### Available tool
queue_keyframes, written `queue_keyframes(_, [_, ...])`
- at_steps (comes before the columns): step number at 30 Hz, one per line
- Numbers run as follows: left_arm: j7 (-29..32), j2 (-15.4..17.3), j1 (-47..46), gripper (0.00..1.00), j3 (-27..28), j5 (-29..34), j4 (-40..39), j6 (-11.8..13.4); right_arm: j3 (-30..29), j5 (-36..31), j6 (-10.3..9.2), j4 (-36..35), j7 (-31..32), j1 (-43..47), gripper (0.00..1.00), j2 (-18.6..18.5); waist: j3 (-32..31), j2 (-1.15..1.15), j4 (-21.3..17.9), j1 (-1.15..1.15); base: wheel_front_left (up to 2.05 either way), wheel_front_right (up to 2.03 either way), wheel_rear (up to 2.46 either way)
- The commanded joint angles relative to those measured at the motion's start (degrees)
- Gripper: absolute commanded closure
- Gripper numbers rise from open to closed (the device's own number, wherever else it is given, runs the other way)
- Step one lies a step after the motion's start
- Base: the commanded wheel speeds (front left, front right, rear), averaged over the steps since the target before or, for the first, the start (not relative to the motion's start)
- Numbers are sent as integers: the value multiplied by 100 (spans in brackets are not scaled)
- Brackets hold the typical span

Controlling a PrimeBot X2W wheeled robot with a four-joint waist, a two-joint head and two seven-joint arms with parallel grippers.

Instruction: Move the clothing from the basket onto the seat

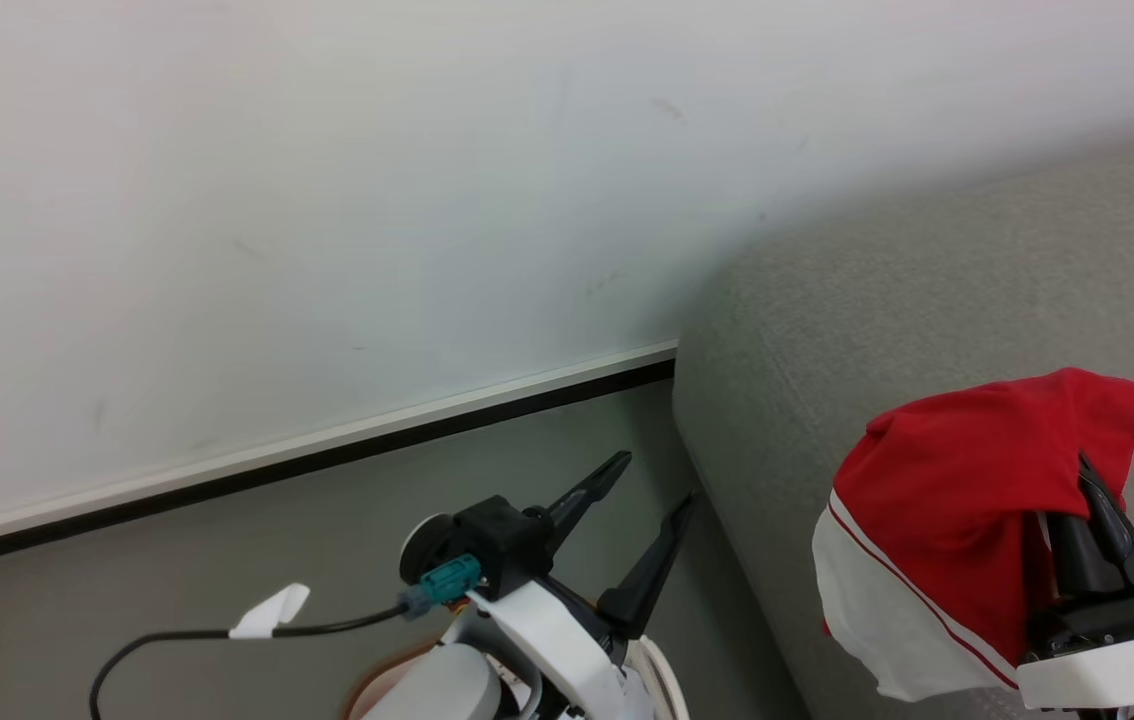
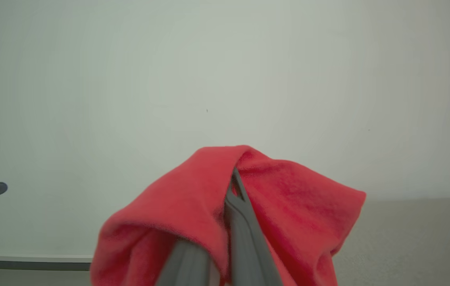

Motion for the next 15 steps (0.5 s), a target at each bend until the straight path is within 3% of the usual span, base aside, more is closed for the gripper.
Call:
queue_keyframes(1, [-3,17,81,0,28,127,37,-16,-22,3,-12,-60,-17,56,100,5,40,0,-318,0,0,0,0])
queue_keyframes(8, [-3,-44,118,0,85,313,124,-22,-126,-9,-12,-179,-17,46,100,-2,146,0,-662,0,0,0,0])
queue_keyframes(15, [-3,-92,116,0,56,333,163,-27,-220,35,-12,-244,-17,76,100,-30,186,0,-735,0,0,0,0])
